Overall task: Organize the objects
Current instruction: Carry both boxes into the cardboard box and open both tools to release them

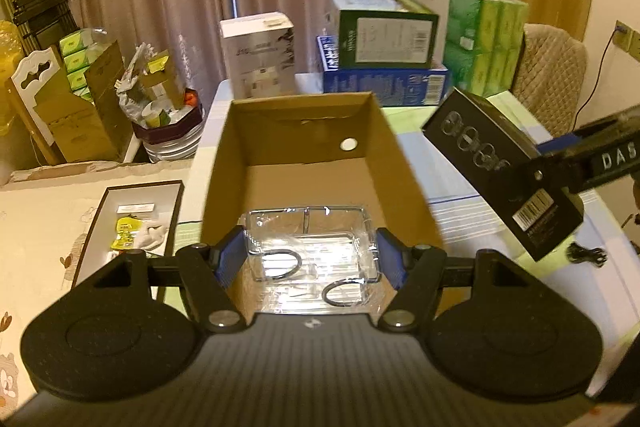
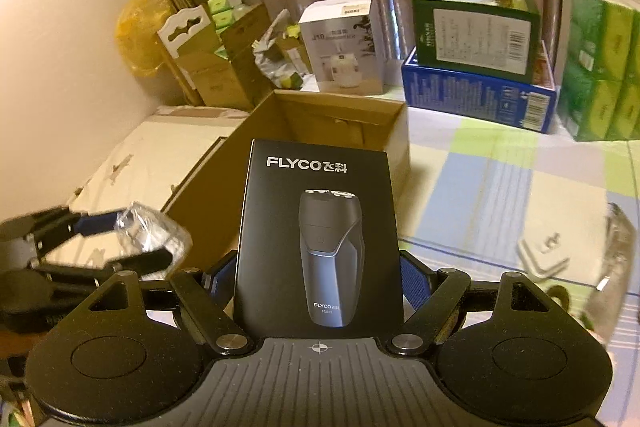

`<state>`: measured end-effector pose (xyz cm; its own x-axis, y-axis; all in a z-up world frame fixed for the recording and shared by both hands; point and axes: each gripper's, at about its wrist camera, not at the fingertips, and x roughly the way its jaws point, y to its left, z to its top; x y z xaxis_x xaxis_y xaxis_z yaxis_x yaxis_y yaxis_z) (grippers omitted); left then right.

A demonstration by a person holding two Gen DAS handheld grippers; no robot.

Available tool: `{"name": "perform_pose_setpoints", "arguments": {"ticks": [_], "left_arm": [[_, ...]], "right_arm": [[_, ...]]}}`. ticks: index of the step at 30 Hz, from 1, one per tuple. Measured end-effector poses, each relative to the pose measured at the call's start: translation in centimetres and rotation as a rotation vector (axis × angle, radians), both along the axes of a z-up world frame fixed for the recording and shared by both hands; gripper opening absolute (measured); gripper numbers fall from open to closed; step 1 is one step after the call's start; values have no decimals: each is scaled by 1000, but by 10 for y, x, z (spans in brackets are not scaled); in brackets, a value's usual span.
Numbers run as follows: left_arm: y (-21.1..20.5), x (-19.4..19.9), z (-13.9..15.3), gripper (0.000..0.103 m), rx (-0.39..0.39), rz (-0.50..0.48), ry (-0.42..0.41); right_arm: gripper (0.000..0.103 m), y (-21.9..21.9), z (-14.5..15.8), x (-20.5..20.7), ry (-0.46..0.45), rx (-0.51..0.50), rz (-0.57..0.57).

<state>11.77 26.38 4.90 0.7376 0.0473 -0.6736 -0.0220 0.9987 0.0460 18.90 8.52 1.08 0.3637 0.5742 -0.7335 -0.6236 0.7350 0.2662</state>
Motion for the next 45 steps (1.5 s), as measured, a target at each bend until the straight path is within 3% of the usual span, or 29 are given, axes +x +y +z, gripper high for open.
{"name": "perform_pose_setpoints", "arguments": {"ticks": [12, 13, 15, 28, 34, 36, 45], "left_arm": [[23, 22, -33, 66, -12, -26, 36], [23, 23, -35, 68, -17, -29, 42], [25, 24, -38, 81, -14, -12, 35], [38, 9, -30, 81, 4, 25, 4], [42, 4, -30, 81, 8, 37, 3], [43, 2, -30, 81, 6, 40, 3], [42, -6, -26, 82, 2, 67, -6]], "right_arm": [[78, 35, -18, 15, 23, -11, 2], [78, 37, -20, 15, 24, -13, 2], [78, 39, -22, 16, 29, -14, 0], [78, 48, -22, 10, 48, 3, -4], [82, 51, -25, 15, 93, 71, -7], [90, 49, -25, 16, 81, 87, -31], [90, 20, -17, 9, 42, 103, -87]]}}
